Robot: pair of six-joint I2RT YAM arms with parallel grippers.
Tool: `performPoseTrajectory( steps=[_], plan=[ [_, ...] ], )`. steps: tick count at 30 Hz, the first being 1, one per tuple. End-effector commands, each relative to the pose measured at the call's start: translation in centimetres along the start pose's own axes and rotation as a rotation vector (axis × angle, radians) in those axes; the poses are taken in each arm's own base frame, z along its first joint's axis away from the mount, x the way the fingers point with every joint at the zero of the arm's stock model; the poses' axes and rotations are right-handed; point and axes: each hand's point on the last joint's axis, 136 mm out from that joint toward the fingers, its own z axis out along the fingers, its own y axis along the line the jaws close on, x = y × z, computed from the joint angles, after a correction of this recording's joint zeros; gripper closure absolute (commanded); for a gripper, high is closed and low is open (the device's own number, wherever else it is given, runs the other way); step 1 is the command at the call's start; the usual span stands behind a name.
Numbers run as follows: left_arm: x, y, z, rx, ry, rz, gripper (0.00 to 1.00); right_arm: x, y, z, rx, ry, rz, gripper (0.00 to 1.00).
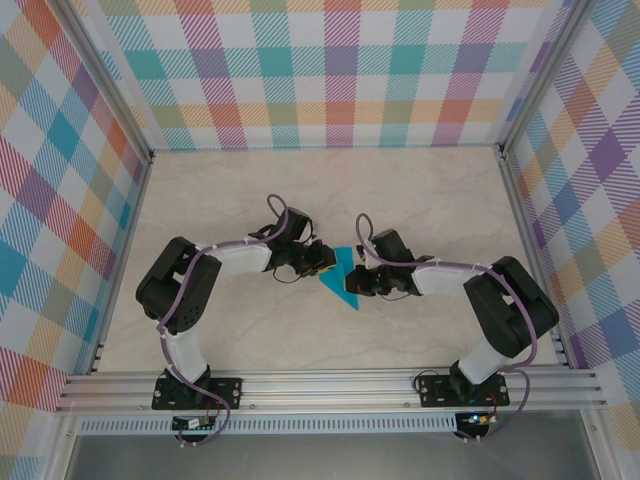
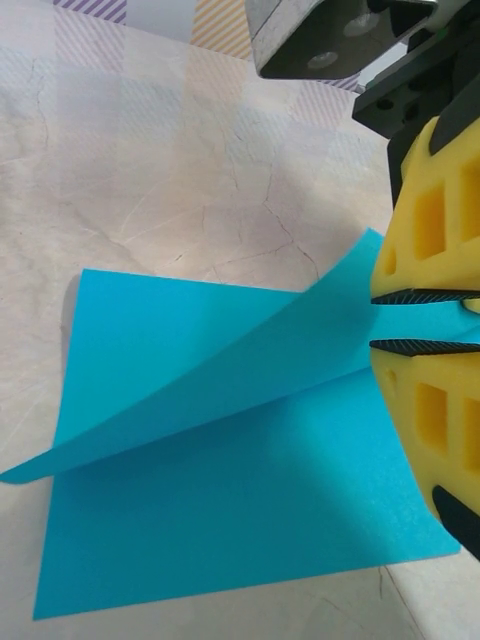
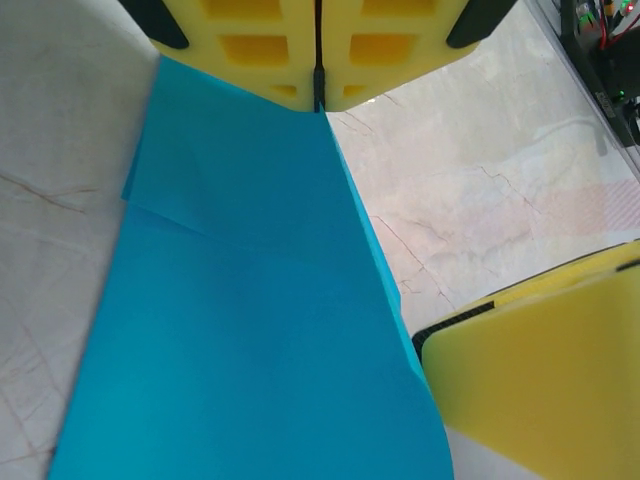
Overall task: Fold a paper plane with a square sheet of paper (fold left side to right side)
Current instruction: Fourth fold the wing at the center of the table.
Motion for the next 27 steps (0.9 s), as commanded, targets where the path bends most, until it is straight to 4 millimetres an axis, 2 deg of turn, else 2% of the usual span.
performPoseTrajectory(
  steps=[1,13,27],
  plan=[
    [0.3,0.3,0.4,-0.012,0.009,0.008,0.81,-1.0,0.8,0.0,-0.064,-0.018,0.031,0.94],
    [0.2,0.5,1.6,0.001,0.029,-0.001,0.70,-1.1,0.1,0.2,-0.097,-0.010,0.095,0.94],
    [-0.1,0.3,2.4,0.020,0.027,-0.004,0.65,-0.9,-0.5,0.6,-0.081,0.010,0.123,0.94]
  ],
)
